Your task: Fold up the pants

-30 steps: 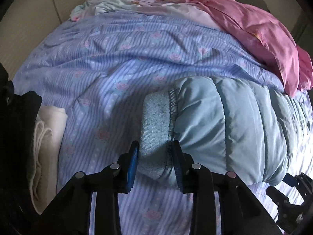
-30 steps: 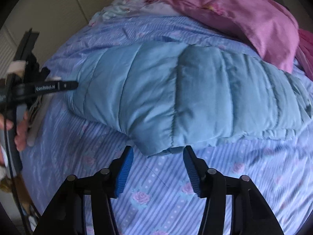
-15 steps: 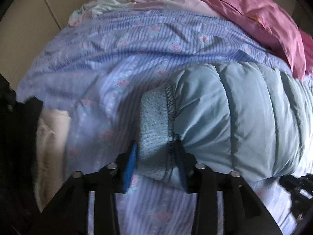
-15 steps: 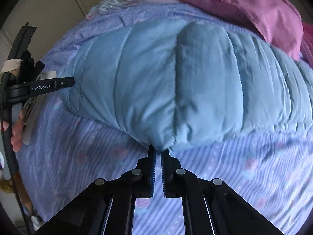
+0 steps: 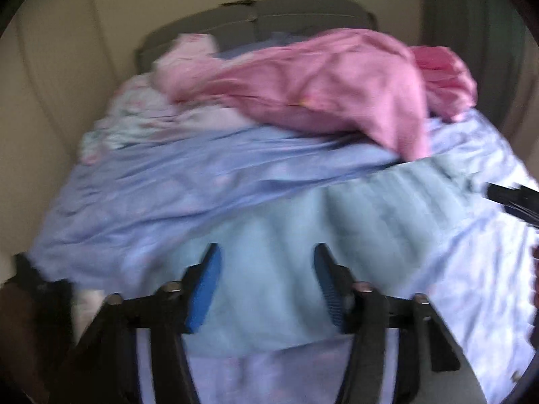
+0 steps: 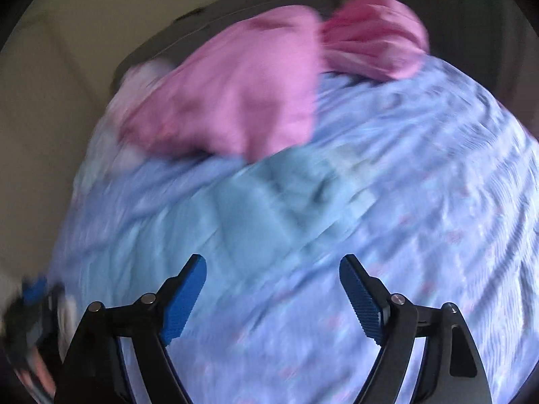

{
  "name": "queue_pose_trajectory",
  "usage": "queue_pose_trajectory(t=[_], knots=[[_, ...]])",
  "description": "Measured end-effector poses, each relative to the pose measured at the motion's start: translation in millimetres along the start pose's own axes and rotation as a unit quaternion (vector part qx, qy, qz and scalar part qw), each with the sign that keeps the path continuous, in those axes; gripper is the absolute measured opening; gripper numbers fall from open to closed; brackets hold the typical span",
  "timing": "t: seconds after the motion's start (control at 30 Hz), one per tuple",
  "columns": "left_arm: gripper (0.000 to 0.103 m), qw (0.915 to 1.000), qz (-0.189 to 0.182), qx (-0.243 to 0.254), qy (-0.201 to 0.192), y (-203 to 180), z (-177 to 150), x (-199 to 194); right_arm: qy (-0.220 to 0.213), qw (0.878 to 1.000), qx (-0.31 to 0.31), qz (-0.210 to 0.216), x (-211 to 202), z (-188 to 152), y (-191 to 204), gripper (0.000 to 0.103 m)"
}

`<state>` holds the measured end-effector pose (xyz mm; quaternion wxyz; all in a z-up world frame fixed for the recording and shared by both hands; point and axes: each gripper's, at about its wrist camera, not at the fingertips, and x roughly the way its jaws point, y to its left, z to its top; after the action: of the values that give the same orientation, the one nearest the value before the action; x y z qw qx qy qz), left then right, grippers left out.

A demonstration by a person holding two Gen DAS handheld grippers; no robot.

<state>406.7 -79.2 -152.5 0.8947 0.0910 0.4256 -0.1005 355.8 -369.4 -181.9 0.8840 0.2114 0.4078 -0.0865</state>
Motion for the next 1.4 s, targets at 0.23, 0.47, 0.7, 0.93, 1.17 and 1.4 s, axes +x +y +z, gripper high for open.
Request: queue_pose_trajectory(t=[0.23,0.47,0.7,0.93,1.17,1.4], knots=[[0.013,0.9967,-0.077,0.000,0.026,-58.6,24.1,40.2,0.015,0.996,0.080,0.019,57.2,38.5,-46.3,0.083],[0.008,0.9906,-0.099,-0.048,0.081,-63.4,18.1,84.0,0.045,0.992,0.113,0.028,92.5,32.4,-77.1,0.083],[0.006,0.9851,-0.108,-0.058,0.121,-66.0,-6.3,117.5,0.067,0.983,0.163,0.059,118.5,26.6,-94.4,0.083],[0.006,0.9801,-0.115,-0.077,0.142,-64.7,-13.0,135.1,0.081,0.981,0.164,0.070,120.4,29.2,-91.9,0.050],[0.007,0.9849,-0.092,-0.076,0.126,-43.9,16.4,92.4,0.046,0.997,0.058,0.000,65.1,54.4,-41.0,0.034],[0.020,0.9860,-0.007,-0.151,0.069,45.0,17.7,-15.0,-0.060,0.989,-0.124,-0.055,-28.0,60.3,82.7,0.034]])
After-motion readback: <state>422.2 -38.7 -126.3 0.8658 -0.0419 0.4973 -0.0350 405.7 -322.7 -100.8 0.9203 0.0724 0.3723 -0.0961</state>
